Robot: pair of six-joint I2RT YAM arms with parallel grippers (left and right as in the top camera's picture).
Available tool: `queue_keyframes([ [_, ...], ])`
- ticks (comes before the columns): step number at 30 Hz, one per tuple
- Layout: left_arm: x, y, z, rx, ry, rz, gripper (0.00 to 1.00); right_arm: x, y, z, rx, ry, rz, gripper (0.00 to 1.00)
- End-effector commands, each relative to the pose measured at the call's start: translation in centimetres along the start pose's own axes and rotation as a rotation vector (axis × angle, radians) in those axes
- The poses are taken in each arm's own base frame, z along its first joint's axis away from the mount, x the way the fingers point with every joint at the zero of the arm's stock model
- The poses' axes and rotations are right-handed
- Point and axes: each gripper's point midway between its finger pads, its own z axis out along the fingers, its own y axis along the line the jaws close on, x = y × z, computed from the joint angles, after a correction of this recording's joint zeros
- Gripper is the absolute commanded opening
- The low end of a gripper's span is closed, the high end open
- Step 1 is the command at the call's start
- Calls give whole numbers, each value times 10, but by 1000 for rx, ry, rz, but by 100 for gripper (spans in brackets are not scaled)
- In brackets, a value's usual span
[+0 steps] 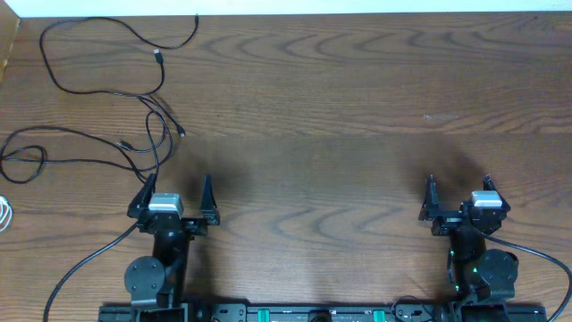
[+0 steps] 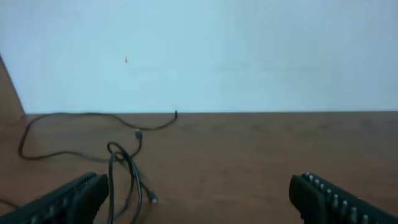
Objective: Untangle cables
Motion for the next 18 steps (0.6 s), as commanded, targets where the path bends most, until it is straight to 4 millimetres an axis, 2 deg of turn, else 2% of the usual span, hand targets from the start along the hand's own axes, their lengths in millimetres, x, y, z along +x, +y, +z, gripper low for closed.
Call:
queue_keyframes([
  [1, 11, -1, 3, 9, -10, -48, 98, 0, -1, 0, 5, -1, 11, 99],
  [9, 39, -2, 6, -1, 55, -82, 98, 0, -1, 0, 5, 0, 11, 99],
  [13, 65, -2, 3, -6, 162, -88, 98, 0, -1, 0, 5, 0, 11, 99],
  [18, 65, -3, 3, 0, 160, -57, 98, 0, -1, 0, 5, 0, 11, 99],
])
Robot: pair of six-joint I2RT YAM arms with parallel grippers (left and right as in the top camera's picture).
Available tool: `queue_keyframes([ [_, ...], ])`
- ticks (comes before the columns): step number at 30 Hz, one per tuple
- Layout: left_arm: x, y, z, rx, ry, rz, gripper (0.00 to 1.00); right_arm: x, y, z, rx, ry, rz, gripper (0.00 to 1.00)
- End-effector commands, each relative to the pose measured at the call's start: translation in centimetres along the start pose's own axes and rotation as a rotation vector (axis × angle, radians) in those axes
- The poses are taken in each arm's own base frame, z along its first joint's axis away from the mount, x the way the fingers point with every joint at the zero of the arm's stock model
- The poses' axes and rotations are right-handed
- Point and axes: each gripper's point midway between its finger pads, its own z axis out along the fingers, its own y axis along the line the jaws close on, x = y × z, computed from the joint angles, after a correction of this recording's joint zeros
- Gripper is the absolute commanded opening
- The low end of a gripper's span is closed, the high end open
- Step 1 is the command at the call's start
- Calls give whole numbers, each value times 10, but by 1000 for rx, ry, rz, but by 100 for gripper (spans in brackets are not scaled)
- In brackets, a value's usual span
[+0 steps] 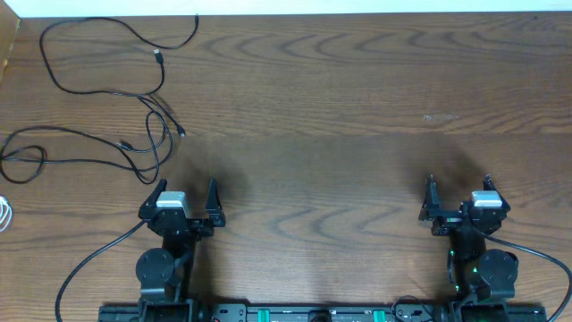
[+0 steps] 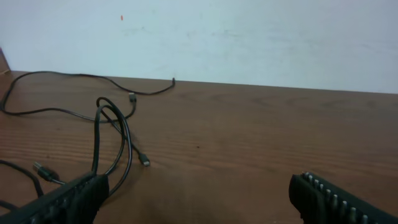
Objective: Untangle cables
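Thin black cables (image 1: 134, 116) lie tangled in loose loops on the wooden table (image 1: 340, 107) at the far left, with small plugs at their ends. In the left wrist view the cables (image 2: 112, 134) loop just ahead of the left finger. My left gripper (image 1: 186, 190) is open near the front edge, just below the lowest cable loop, nothing between its fingers (image 2: 68, 199). My right gripper (image 1: 458, 183) stands open at the front right, far from the cables, holding nothing.
A white cord (image 1: 5, 213) peeks in at the left edge. A pale wall (image 2: 249, 37) runs along the table's far edge. Both arm bases sit on a rail at the front edge.
My left gripper has shifted slightly forward and right and tilted down, so the wrist view now shows more table and the cable loops closer. The right arm and the cables have not moved.
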Motion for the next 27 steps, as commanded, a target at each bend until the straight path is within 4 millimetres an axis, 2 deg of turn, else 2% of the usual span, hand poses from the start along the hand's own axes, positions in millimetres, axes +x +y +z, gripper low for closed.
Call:
queue_keyframes([
  [1, 14, 0, 0, 2, 48, 3, 98, 0, -1, 0, 5, -1, 11, 99],
  [6, 15, 4, 0, -26, 48, -27, 98, 0, -1, 0, 5, -1, 11, 99],
  [11, 15, 4, 0, -23, 49, 52, 98, 0, -1, 0, 5, -1, 11, 99],
  [27, 15, 4, 0, -22, 52, 27, 98, 0, -1, 0, 5, -1, 11, 99],
])
